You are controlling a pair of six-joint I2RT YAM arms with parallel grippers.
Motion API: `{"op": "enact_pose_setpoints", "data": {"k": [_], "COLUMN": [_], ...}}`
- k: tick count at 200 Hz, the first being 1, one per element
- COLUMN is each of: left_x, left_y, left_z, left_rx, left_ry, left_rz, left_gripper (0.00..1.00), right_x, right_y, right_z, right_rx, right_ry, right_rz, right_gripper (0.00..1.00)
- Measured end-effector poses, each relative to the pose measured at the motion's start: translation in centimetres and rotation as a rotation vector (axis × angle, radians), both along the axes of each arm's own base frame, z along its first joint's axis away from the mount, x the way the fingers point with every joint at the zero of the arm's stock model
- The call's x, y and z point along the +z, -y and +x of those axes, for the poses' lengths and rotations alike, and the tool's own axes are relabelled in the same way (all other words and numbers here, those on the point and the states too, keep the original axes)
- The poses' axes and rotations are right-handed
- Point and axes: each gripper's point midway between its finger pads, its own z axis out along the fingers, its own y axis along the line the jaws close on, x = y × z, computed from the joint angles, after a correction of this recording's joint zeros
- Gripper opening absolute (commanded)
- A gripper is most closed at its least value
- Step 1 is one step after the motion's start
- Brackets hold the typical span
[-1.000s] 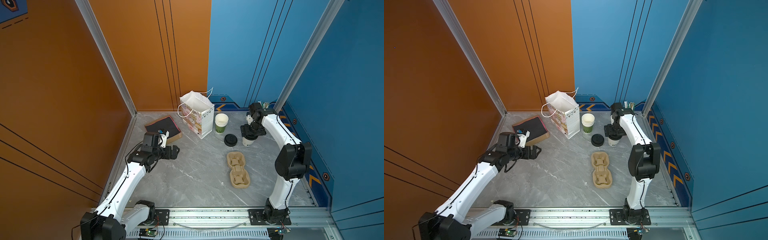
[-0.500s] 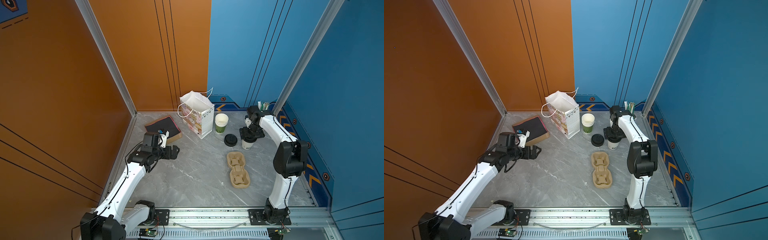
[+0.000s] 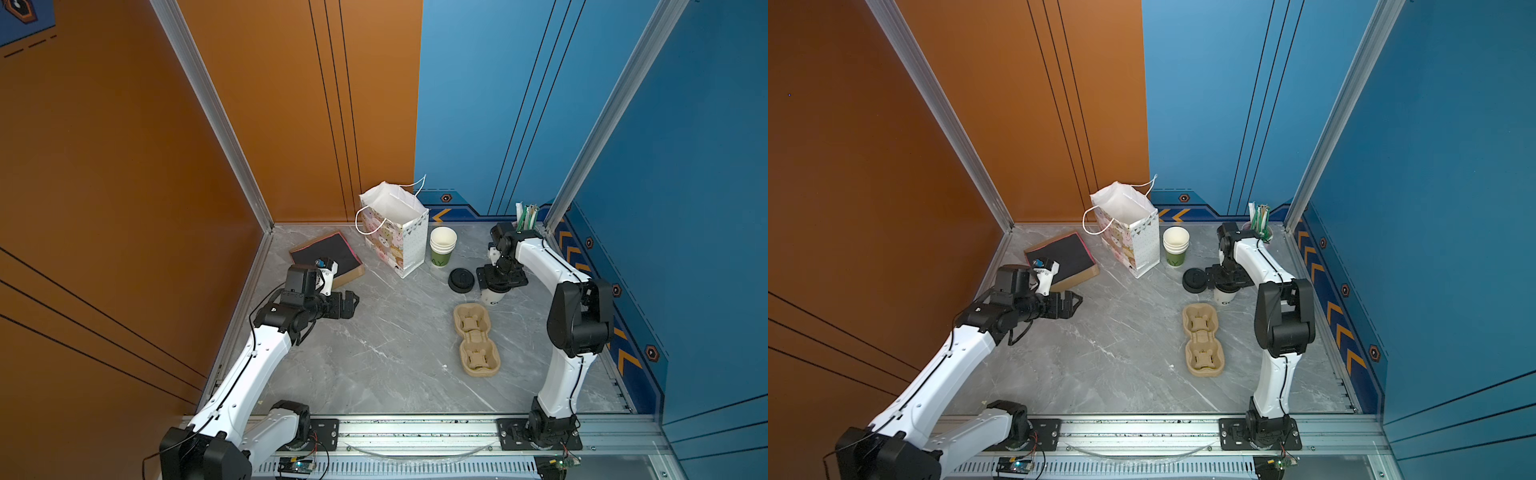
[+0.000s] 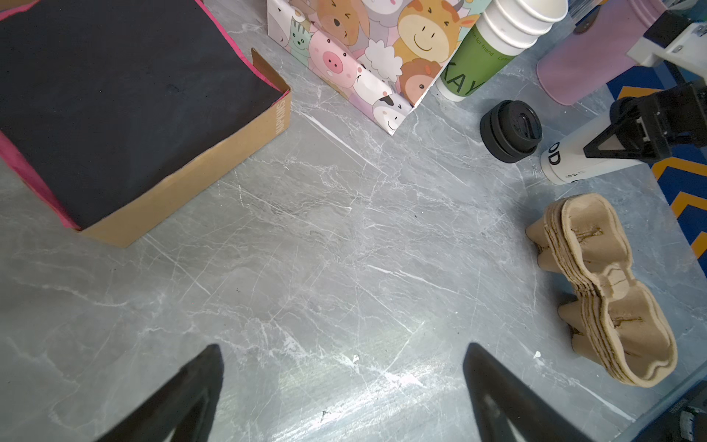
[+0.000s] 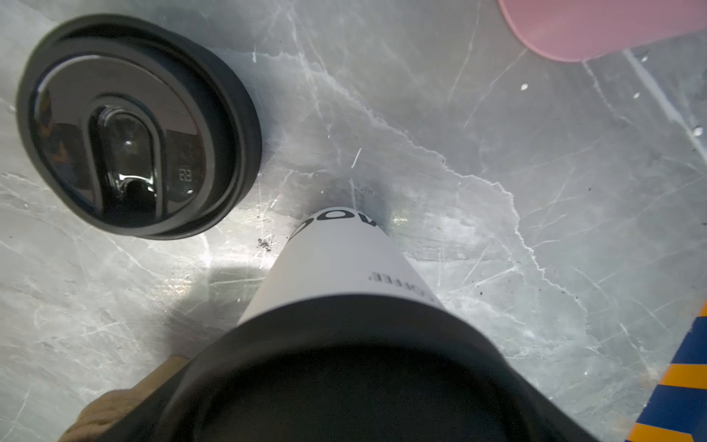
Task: Pack a coffee takeout order
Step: Place the coffee cup at the middle-right of the table, then pick up the takeout bag from the top-center of the table.
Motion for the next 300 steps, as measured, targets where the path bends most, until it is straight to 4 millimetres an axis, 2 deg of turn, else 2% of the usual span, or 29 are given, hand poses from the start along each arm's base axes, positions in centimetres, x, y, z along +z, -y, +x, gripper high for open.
{"op": "enact_pose_setpoints", "data": {"k": [27, 59, 81, 109, 130, 153, 184, 210, 214, 234, 248, 262, 281, 300], "left_x": [0.1, -0.1, 0.1, 0.8, 2.0, 5.7, 13.0, 18.3, 18.9, 21.6, 22.9, 23.3, 22.1, 19.8], "left_y": [0.0, 0.0, 0.0, 0.0, 0.2, 0.5, 1.4, 3.1, 3.5, 5.8, 7.4, 8.4, 9.2, 9.6], "left_z": [0.0, -0.2, -0.1, 0.3, 1.1, 2.9, 6.1, 8.3, 8.6, 10.1, 11.4, 12.5, 14.4, 16.6], "left_rx": [0.000, 0.000, 0.001, 0.018, 0.074, 0.151, 0.232, 0.243, 0.241, 0.233, 0.237, 0.248, 0.282, 0.327], "left_ry": [0.008, 0.007, 0.015, 0.046, 0.064, 0.126, 0.220, 0.257, 0.258, 0.244, 0.233, 0.211, 0.149, 0.082], "left_rz": [-0.002, -0.002, -0.003, -0.028, -0.093, -0.211, -0.407, -0.538, -0.544, -0.542, -0.523, -0.508, -0.494, -0.464], "left_gripper": [0.98, 0.98, 0.98, 0.98, 0.98, 0.98, 1.00, 0.87, 0.82, 0.78, 0.76, 0.73, 0.71, 0.69], "right_x": [2.6, 7.7, 11.3, 16.1, 18.1, 18.6, 18.2, 18.3, 18.3, 18.1, 17.9, 17.7, 17.5, 17.3], "right_y": [0.1, 0.6, 0.4, -1.3, -3.3, -5.4, -7.1, -7.6, -7.7, -7.9, -7.9, -7.9, -7.9, -7.8], "right_z": [0.0, -0.5, -1.5, -3.5, -5.1, -6.0, -6.3, -6.1, -6.1, -6.0, -6.0, -6.0, -6.1, -6.4], "right_rx": [-0.013, -0.038, -0.047, -0.027, 0.018, 0.068, 0.112, 0.125, 0.126, 0.129, 0.131, 0.131, 0.133, 0.133], "right_ry": [0.069, 0.200, 0.292, 0.421, 0.484, 0.509, 0.509, 0.523, 0.525, 0.527, 0.524, 0.521, 0.515, 0.513], "right_rz": [0.005, -0.001, 0.005, 0.038, 0.073, 0.102, 0.113, 0.119, 0.120, 0.121, 0.121, 0.119, 0.118, 0.117], "right_gripper": [1.00, 1.00, 1.00, 1.00, 1.00, 1.00, 1.00, 1.00, 1.00, 1.00, 1.00, 1.00, 1.00, 1.00]}}
